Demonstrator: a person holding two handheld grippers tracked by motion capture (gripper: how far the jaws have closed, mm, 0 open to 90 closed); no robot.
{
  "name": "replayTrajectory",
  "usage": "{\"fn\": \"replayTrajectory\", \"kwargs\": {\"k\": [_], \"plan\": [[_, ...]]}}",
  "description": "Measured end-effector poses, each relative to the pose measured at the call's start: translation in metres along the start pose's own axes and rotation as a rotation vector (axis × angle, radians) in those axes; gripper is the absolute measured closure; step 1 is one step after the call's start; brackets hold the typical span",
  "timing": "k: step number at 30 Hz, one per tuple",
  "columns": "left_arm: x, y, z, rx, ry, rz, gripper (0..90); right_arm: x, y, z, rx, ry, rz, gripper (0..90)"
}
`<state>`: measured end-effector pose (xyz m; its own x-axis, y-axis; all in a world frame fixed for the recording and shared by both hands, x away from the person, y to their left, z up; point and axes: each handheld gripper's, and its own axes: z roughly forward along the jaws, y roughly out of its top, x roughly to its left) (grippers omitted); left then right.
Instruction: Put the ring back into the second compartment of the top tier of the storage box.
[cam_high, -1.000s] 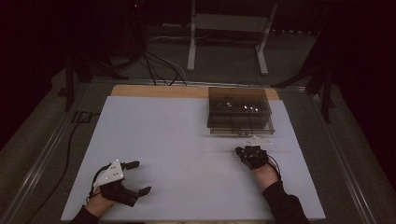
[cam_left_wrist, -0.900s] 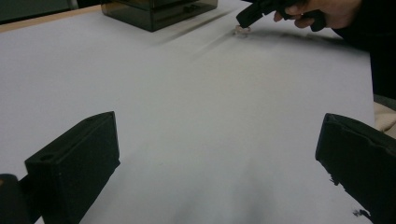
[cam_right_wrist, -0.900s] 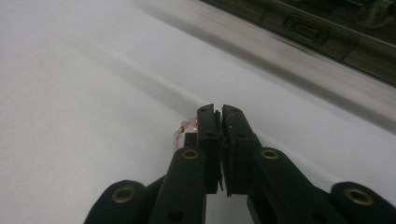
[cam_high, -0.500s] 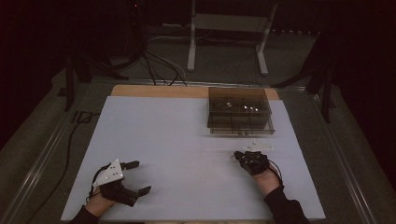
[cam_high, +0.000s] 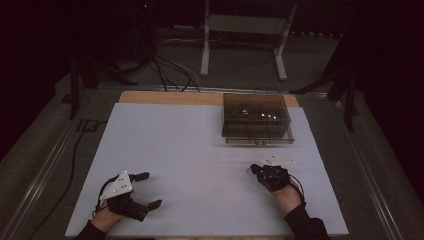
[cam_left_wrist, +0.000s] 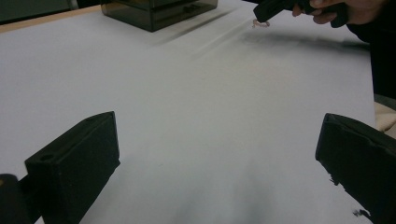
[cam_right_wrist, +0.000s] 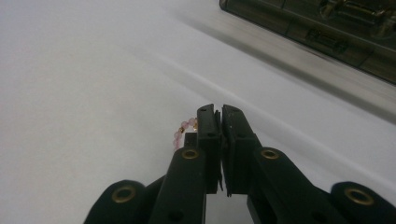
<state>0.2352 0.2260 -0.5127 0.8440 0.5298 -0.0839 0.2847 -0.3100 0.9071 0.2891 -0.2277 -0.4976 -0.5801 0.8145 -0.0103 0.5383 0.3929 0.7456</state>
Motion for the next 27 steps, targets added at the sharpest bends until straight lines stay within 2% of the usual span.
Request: {"fn": "replayTrajectory", "kwargs": {"k": [27], "plan": [[0.000, 0.000, 0.001, 0.003, -0.001, 0.003, 0.8, 0.008, 0.012, -0.015, -0.035, 0.021, 0.003, 87.0]]}}
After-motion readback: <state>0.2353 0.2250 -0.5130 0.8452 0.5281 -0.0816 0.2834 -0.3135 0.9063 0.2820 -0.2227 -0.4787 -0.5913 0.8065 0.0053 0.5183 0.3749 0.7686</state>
